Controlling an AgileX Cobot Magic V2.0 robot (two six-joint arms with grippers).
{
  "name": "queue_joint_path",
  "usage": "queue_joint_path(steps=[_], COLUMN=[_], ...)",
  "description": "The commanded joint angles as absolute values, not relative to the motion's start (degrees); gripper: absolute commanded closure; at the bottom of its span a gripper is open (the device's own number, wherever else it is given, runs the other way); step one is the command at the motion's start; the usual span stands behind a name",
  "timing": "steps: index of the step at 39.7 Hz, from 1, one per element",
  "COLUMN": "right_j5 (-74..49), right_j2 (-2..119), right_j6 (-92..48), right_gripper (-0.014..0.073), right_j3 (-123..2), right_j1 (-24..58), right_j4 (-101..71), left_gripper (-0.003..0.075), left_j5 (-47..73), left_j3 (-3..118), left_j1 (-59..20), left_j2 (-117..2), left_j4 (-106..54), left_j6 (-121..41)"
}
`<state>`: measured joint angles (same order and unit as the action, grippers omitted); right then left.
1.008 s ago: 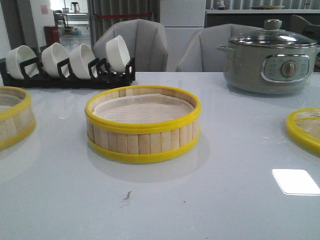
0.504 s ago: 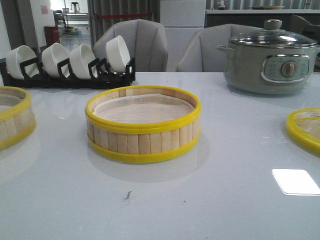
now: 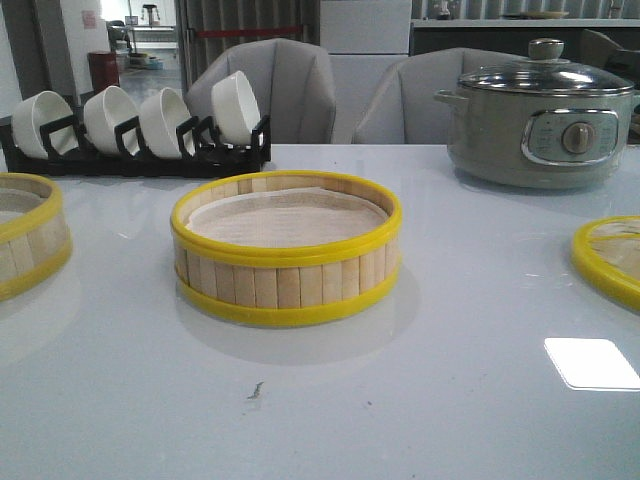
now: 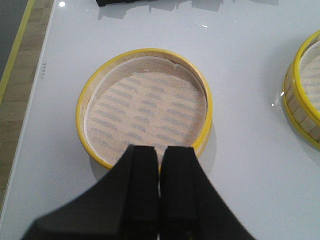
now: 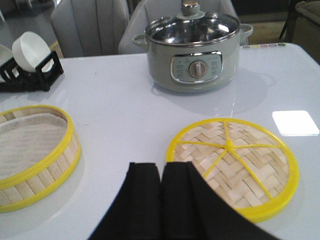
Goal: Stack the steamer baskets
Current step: 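Move the left gripper down to the rim of the side steamer basket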
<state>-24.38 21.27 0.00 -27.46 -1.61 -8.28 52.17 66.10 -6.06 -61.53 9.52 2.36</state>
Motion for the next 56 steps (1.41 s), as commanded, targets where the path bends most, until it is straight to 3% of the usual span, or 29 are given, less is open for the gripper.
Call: queue_joint_path(steps=[1, 12, 28, 30, 33, 35, 38, 47, 56], right_j5=[-19.3, -10.7, -7.9, -7.8, -8.2, -8.4, -8.7, -9.6, -10.8], right_j2=[29.0, 41.5, 42.1, 42.1, 42.1, 42.1, 42.1, 42.1, 42.1], right_j6=[-2.3, -2.2, -2.2, -2.2, -2.2, -2.2, -2.2, -2.2, -2.2], right_gripper=[0.0566, 0.0566, 0.0552, 0.0491, 0.0303, 0.0185, 0.0088, 0.0083, 0.0083], right_j3=[-33.9, -36.6, -36.6, -36.6, -36.6, -36.6, -36.6, -36.6, -36.6], right_j1=[-0.6, -0.6, -0.6, -0.6, -0.6, -0.6, -0.6, -0.6, -0.6], right_j4=[-7.8, -7.9, -7.8, -7.7, -7.7, -7.7, -7.6, -7.5, -7.5], left_gripper=[0.0633, 0.0633, 0.0633, 0.0633, 0.0622, 0.0593, 0.0512, 0.0149, 0.0122], left_j5=[49.1, 49.0, 49.2, 48.6, 47.8, 47.7, 47.7, 47.5, 44.6], left_j3=[67.7, 67.7, 67.4, 67.4, 67.4, 67.4, 67.4, 67.4, 67.4], left_j1=[-6.5, -6.5, -6.5, -6.5, -6.5, -6.5, -6.5, -6.5, -6.5], left_j2=[-60.9, -60.9, -60.9, -60.9, -60.9, -60.9, -60.9, -62.9, -69.3], left_j4=[10.3, 10.5, 10.0, 10.0, 10.0, 10.0, 10.0, 9.6, 5.7], left_j6=[2.5, 2.5, 3.9, 5.7, 5.7, 5.7, 5.6, 5.7, 5.7])
